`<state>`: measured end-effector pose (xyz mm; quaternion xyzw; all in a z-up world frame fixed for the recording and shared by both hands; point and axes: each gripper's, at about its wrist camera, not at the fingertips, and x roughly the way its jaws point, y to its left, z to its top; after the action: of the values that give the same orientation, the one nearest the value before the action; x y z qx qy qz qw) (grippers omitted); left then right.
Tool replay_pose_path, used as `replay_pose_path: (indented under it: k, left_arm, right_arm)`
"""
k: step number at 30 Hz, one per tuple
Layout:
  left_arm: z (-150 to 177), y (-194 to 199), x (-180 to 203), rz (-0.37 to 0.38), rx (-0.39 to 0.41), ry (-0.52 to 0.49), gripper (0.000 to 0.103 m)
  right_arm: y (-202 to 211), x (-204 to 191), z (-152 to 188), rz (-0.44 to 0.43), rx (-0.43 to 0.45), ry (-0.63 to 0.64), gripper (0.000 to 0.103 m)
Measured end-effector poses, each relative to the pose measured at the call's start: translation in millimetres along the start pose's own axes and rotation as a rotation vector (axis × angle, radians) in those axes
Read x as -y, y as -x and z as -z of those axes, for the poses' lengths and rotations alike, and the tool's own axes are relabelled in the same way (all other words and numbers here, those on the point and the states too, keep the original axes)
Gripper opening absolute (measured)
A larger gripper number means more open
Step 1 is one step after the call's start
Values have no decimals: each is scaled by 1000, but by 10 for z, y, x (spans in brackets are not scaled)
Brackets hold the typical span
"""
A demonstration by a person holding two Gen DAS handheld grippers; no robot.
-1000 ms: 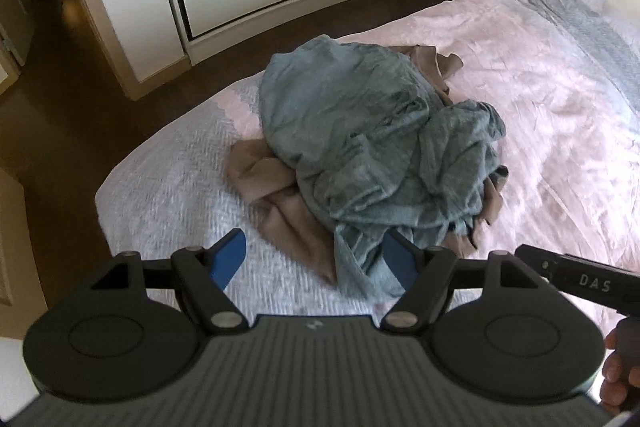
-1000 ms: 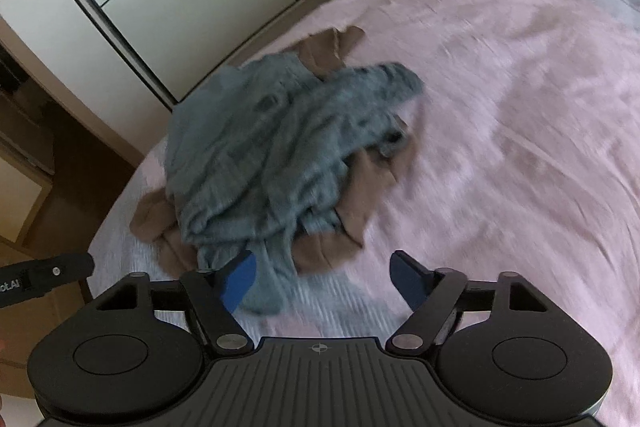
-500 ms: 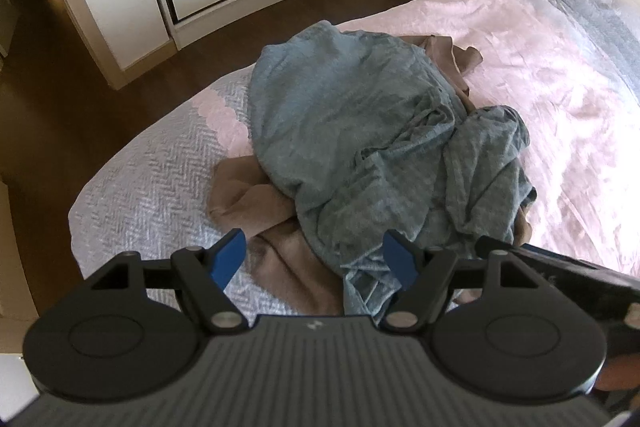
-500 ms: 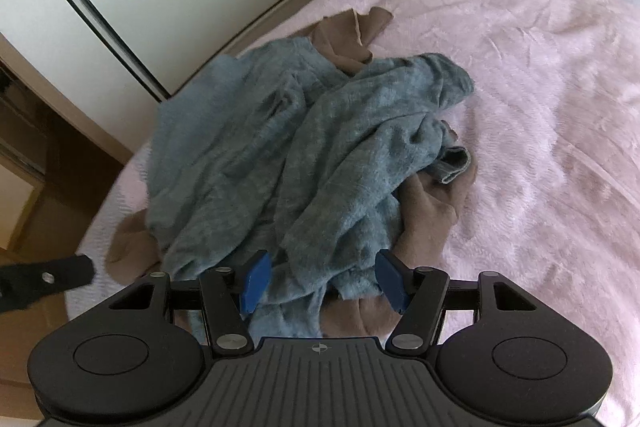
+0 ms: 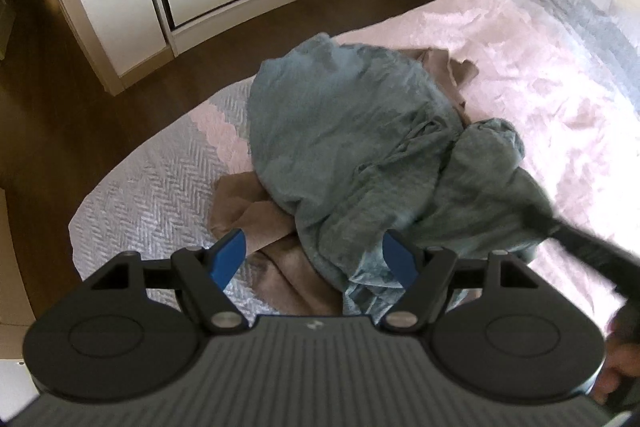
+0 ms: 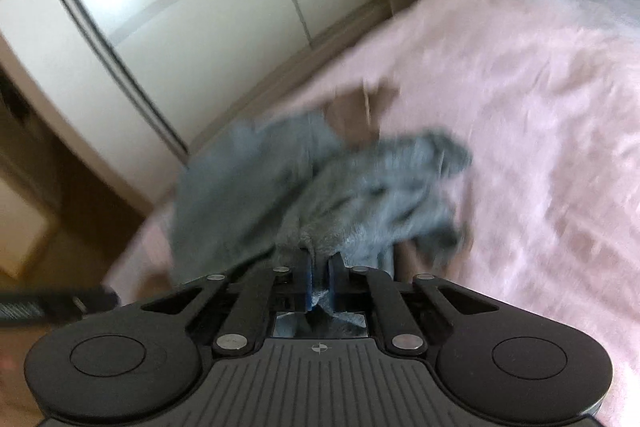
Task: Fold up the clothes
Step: 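Grasp the grey-green garment in the pile with the right gripper, then lift the grey garment and drop it on the open bed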
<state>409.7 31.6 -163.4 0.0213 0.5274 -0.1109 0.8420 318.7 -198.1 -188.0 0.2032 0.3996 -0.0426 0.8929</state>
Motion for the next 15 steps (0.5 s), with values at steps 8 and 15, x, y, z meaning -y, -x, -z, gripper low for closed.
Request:
replay_pose_path:
  k: [8,15]
  left_arm:
    - [11,534,248,62,95,-37,72]
    - [254,1057,813,164,158,-126,72]
  right_arm:
    - [1296,256,-314,-77,325,-88,5]
    - [2700,686,-144,-24,547,-130,5]
